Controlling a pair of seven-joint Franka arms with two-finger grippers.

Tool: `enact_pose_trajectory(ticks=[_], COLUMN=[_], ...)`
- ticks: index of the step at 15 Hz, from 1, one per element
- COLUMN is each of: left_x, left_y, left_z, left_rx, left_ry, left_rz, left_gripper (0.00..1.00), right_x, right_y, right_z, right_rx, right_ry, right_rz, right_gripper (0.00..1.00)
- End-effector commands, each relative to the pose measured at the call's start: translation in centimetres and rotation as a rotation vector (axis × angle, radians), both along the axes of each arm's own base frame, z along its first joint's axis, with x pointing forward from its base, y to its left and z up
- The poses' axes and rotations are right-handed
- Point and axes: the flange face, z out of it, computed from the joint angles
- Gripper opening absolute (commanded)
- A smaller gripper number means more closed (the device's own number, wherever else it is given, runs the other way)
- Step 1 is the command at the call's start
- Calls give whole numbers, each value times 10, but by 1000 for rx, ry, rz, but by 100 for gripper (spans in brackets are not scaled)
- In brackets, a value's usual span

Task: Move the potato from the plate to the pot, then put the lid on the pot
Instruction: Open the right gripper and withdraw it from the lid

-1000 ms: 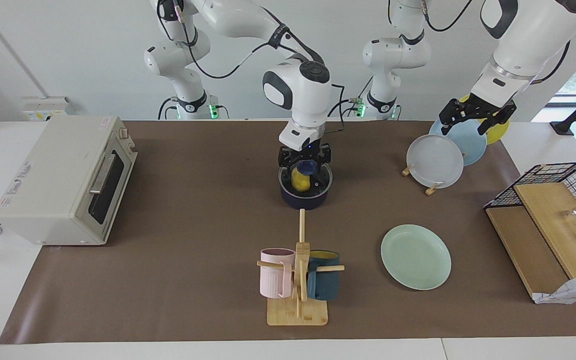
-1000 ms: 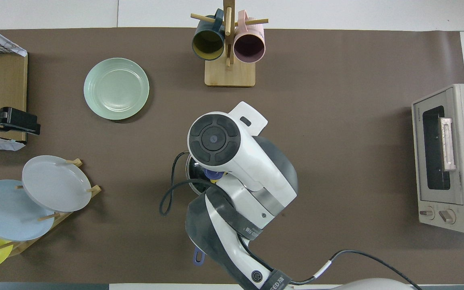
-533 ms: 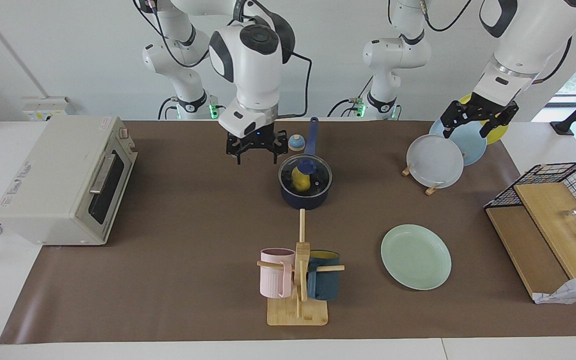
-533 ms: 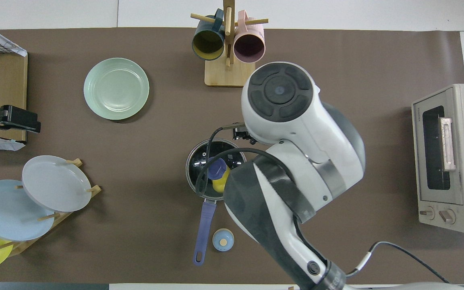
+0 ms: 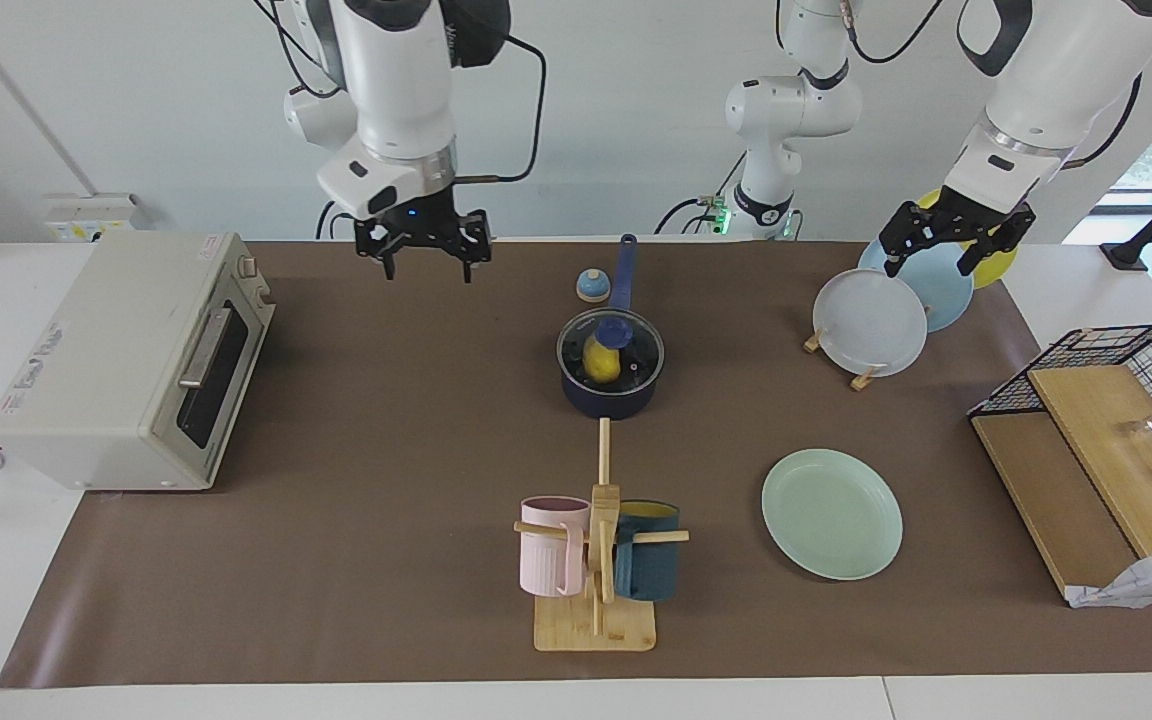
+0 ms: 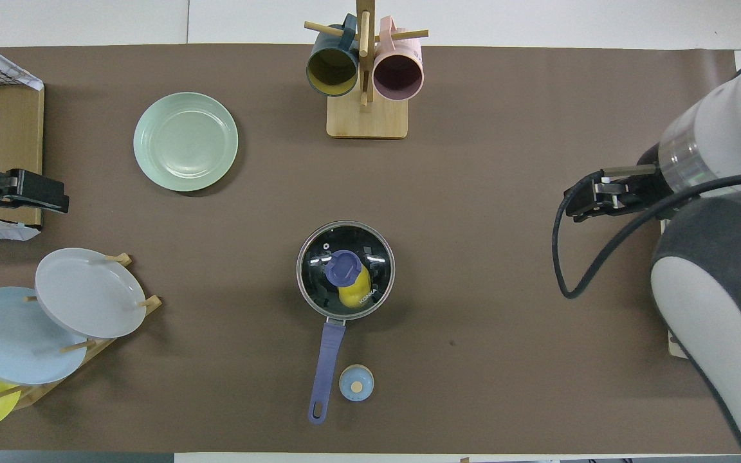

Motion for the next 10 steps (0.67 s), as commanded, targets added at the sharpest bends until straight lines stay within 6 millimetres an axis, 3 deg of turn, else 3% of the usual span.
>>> enact_pose_trajectory(ticks=[1,5,10], left_x=[-9,-14,-17], left_y=[0,-5,-4], left_z=[1,-1,-2], left_rx=[-2,-37,-38], left_ry=[2,34,49], left_rz=[2,10,12], left_gripper=[100,100,100], right_x=[-19,-10,-7], right_y=[-8,-34,-49], right_z=[-1,0,-2], right_rx=[15,30,28], right_ry=[8,-14,-12], right_rz=[1,41,23], right_gripper=[100,100,100])
